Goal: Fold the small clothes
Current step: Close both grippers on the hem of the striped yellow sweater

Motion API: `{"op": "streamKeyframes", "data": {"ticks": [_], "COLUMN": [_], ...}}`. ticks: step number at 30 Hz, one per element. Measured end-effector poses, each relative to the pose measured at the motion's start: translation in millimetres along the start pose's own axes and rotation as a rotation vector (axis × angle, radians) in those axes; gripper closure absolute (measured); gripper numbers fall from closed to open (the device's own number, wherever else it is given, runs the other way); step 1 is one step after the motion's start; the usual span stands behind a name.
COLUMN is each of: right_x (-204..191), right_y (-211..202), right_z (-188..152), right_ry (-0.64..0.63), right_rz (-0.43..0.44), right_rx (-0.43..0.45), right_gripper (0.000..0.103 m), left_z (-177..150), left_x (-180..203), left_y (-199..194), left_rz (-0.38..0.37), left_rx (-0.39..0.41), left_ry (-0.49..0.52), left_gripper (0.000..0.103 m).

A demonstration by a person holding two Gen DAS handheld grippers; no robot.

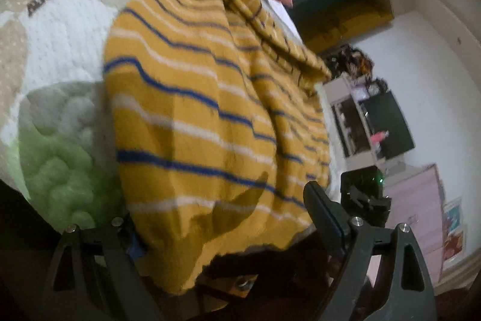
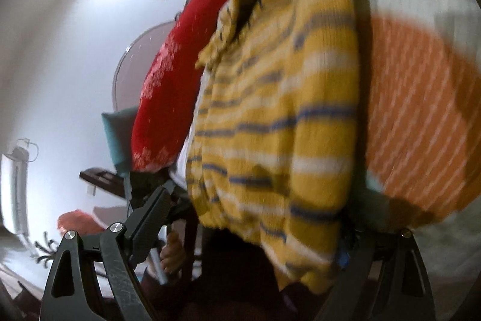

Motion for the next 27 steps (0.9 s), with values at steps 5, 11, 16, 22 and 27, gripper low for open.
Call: {"op": "streamKeyframes", "data": {"ticks": [5,11,16,22,27], "right_x": [3.3,3.3,-2.3,-41.5,-48.6], "right_y": [1.8,-0.3,-23.1,-50.9,-67.0], "right_z": [-12.4,-12.6,-10.3,-22.1,-35.7], "right_ry": [0.003,-0.068,-0.066,-0.139,-0.131], "right_rz": [-0.047,-0.264,-0.255,-0.2,-0.179], "right_rx": [0.057,0.048,0.092,0.116,0.124], "right_gripper": [0.012,0.07,0.091,0.093,0.093], "left_z": [0.2,4.4,4.1,-12.1,-29.1], "left_x": [-1.5,-26.0,-7.9,31.2,32.3], "left_y": [6.1,-4.2,-36.9,-63.1,-69.3], "left_rz": [0.013,0.12,0.119,0.105,0.104], "left_rx": [-0.008,0.014,0.104,0.159,0.15], "left_ry": [-0.031,-0.131,-0.112,-0.035,-0.036], "left_gripper": [0.015,0.083,0.095,0.095,0.095]}}
Point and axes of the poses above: each gripper's, at about its wrist camera, not at the fingertips, and y roughly the way its jaws point, x to its right, z to its top, the point moved 7 cm from there along y, roughly the way its jaws point, and after that the axes turned 11 degrees about z, right-handed, at the moved point
